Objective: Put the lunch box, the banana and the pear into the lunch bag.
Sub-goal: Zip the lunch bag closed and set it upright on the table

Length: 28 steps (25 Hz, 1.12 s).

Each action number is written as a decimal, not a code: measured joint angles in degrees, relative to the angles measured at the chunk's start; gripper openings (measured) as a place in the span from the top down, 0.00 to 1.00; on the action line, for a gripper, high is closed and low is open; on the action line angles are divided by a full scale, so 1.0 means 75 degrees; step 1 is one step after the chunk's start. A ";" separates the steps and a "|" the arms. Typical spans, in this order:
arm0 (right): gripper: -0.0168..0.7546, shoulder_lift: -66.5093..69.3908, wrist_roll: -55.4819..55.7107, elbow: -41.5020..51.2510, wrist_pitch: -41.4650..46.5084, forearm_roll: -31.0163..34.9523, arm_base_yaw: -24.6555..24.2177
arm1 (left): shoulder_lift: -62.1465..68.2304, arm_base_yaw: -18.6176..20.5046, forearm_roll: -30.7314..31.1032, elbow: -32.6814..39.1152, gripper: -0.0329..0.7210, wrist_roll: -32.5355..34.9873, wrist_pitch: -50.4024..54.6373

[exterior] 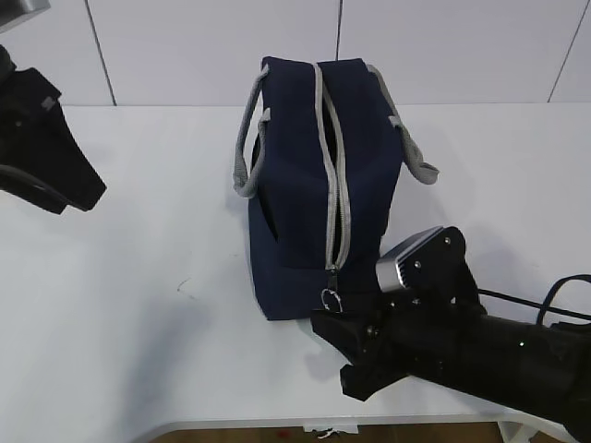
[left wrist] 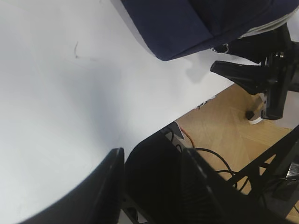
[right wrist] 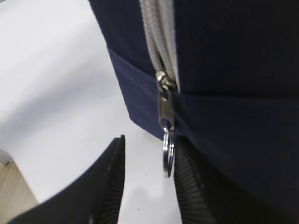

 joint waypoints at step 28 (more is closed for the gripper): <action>0.90 0.0000 0.0025 0.0000 0.0049 0.0384 0.0000 | 0.0000 0.0000 -0.0386 0.0000 0.55 0.0000 0.0000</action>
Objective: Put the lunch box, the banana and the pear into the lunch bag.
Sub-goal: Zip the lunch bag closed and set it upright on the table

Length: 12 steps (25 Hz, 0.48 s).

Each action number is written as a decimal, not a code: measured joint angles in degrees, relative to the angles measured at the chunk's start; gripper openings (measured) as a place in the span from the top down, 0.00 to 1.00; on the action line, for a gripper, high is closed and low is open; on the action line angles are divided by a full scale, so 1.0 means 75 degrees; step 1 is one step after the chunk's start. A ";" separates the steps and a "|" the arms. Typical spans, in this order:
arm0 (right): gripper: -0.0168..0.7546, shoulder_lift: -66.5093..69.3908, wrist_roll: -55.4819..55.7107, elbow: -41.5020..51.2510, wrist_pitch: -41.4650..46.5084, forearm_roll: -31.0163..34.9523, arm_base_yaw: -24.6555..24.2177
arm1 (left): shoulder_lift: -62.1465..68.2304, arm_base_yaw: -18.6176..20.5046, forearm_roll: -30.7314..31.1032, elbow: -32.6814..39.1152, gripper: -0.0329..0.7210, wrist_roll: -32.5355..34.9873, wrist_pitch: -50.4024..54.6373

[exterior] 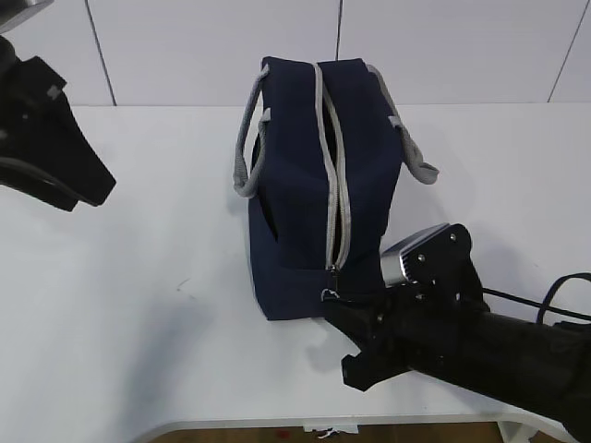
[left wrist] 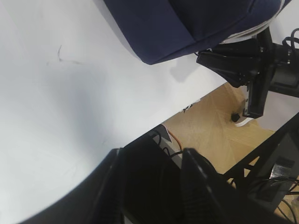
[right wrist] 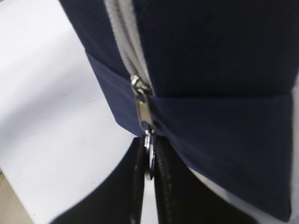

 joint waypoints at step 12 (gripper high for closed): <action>0.98 0.0000 0.0032 0.0000 0.0000 0.0000 0.0000 | 0.0000 0.0000 -0.0288 0.0000 0.55 0.0000 0.0000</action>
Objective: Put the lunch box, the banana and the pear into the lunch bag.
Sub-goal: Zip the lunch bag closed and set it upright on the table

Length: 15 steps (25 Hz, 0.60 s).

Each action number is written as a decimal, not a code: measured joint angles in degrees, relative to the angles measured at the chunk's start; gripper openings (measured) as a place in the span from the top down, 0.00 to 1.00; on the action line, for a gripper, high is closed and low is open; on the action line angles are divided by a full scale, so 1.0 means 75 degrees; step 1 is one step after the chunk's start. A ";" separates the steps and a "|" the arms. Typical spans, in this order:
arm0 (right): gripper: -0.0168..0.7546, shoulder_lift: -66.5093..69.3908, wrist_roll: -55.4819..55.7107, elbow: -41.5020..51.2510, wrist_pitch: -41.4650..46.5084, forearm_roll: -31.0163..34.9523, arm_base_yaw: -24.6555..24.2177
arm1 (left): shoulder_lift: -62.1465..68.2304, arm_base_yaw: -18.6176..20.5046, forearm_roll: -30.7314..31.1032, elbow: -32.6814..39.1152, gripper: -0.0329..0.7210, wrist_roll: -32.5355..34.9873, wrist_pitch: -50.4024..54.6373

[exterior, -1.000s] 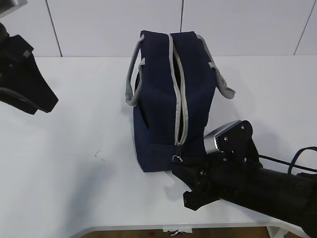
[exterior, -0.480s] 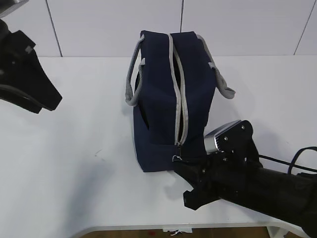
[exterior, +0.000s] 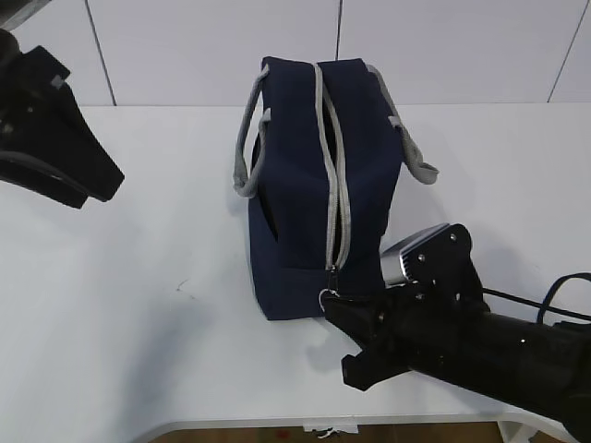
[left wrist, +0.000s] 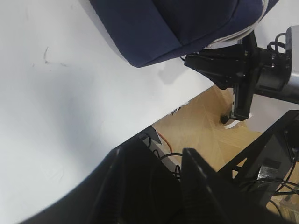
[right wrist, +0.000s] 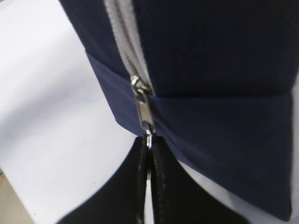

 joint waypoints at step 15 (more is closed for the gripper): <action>0.98 -0.1711 0.0369 0.0000 0.1676 -0.0014 0.0000 | 0.0000 0.0000 -0.0017 0.0000 0.55 0.0000 0.0000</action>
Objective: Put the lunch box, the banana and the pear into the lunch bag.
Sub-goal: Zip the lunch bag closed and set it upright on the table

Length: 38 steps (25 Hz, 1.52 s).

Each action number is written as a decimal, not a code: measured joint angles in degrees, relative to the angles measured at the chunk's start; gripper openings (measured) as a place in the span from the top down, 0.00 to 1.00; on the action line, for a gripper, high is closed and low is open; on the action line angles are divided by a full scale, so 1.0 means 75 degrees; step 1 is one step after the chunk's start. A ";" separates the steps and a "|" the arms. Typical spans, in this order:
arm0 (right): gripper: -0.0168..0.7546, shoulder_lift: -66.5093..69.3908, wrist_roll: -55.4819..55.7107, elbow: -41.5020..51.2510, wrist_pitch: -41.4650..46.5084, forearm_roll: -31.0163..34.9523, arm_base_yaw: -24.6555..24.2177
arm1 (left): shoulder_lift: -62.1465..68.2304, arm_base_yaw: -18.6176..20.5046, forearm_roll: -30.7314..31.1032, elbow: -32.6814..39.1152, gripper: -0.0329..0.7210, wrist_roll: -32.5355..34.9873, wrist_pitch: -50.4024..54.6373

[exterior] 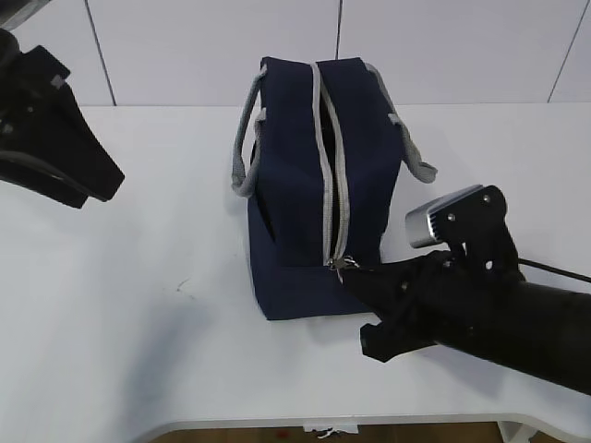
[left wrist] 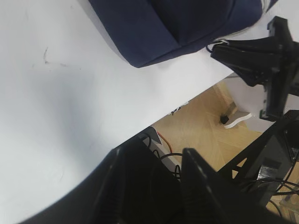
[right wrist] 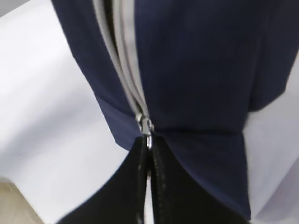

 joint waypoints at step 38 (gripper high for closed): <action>0.98 -0.1811 0.3296 -0.0497 0.2656 -0.3049 0.0000 | 0.0000 -0.0038 0.0021 0.0000 0.55 0.0023 0.0000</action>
